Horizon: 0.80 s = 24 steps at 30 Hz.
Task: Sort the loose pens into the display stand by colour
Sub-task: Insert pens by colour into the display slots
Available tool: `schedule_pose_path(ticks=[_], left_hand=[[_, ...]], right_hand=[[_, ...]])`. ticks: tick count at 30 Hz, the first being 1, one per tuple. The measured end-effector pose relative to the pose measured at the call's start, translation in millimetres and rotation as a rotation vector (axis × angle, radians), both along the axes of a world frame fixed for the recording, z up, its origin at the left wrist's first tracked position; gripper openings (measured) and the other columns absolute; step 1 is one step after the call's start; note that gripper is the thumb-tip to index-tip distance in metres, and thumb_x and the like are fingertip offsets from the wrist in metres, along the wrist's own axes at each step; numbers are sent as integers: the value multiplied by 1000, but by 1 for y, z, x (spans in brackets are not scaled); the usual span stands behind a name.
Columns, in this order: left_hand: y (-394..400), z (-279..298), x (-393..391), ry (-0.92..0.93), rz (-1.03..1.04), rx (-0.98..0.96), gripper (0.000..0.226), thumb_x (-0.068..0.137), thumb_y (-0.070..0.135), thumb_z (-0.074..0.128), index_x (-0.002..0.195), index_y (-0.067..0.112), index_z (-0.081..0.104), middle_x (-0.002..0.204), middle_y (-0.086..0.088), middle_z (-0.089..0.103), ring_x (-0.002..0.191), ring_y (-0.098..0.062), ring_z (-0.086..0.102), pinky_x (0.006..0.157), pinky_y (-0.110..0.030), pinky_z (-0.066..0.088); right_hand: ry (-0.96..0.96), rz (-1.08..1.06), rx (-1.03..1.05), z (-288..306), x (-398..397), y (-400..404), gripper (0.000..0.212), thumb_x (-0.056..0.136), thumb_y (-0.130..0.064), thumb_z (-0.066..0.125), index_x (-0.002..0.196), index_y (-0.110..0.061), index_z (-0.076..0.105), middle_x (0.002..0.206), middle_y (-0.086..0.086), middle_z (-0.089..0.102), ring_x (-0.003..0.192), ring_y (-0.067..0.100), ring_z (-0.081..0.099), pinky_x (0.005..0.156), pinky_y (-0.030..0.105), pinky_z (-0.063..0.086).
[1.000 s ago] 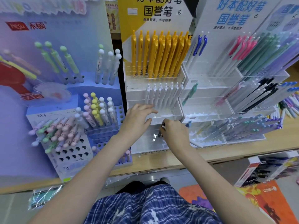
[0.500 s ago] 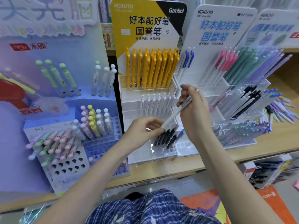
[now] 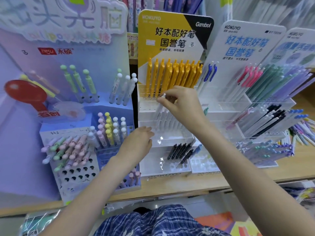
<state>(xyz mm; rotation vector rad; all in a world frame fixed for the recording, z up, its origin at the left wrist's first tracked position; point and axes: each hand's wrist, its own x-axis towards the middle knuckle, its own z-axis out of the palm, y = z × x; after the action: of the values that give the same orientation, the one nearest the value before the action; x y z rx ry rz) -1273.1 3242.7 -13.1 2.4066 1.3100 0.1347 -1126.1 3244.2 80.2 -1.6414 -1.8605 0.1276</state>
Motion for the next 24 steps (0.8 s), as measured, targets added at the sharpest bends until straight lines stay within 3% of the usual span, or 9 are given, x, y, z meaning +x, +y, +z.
schedule_pose_path(ticks=[4,6,9,11,13,19,22,24], left_hand=[[0,4,1,-6,8,17,35,96,11,41,127,10,55,137,-3,48,130,-18,37,97,-29,36],[-1,3,1,-10,11,22,34,95,11,42,126,10,56,136,-4,49,129,-18,39,95,-28,37],[-1,2,0,-17,15,19,35,95,12,42,127,11,55,137,-3,48,129,-19,39,95,-29,38],[-1,2,0,-23,22,21,36,95,12,42,129,12,53,138,-2,47,130,-18,38,96,-29,37],[0,0,1,-12,24,25,37,95,12,42,131,14,51,140,-1,45,131,-17,36,96,-28,35],[0,-2,1,-13,22,47,39,96,14,41,134,16,48,148,3,36,136,-14,30,101,-27,31],[0,-1,0,-8,2,33,38,96,15,41,134,16,48,148,3,36,136,-15,31,101,-27,32],[-1,2,-1,-30,10,39,37,96,15,41,132,15,50,143,1,43,132,-16,37,99,-28,34]], right_hand=[[-39,-10,-36,-27,0,6,25,87,-30,64,82,-7,73,74,-1,57,78,19,48,66,32,38],[-145,-40,-16,-39,-1,6,25,82,-34,68,79,-10,74,83,4,57,87,25,43,72,30,29],[-266,-70,28,-44,-5,11,27,71,-39,71,70,-12,73,97,10,55,98,36,45,79,41,28],[-316,-52,-29,-39,-6,19,30,71,-40,73,72,-11,73,110,9,53,111,35,40,91,45,26],[-333,-39,-111,-35,-5,25,34,74,-44,71,81,-10,73,119,5,47,119,28,32,98,42,20],[-273,-45,-94,-44,-3,26,37,73,-46,70,80,-10,71,120,5,47,117,27,34,98,40,21],[-338,-43,-107,-44,-2,24,41,74,-50,68,88,-12,71,125,4,46,121,26,34,103,42,18],[-258,-41,-85,-41,7,15,45,76,-54,63,96,-14,70,125,5,48,120,26,37,103,43,22]])
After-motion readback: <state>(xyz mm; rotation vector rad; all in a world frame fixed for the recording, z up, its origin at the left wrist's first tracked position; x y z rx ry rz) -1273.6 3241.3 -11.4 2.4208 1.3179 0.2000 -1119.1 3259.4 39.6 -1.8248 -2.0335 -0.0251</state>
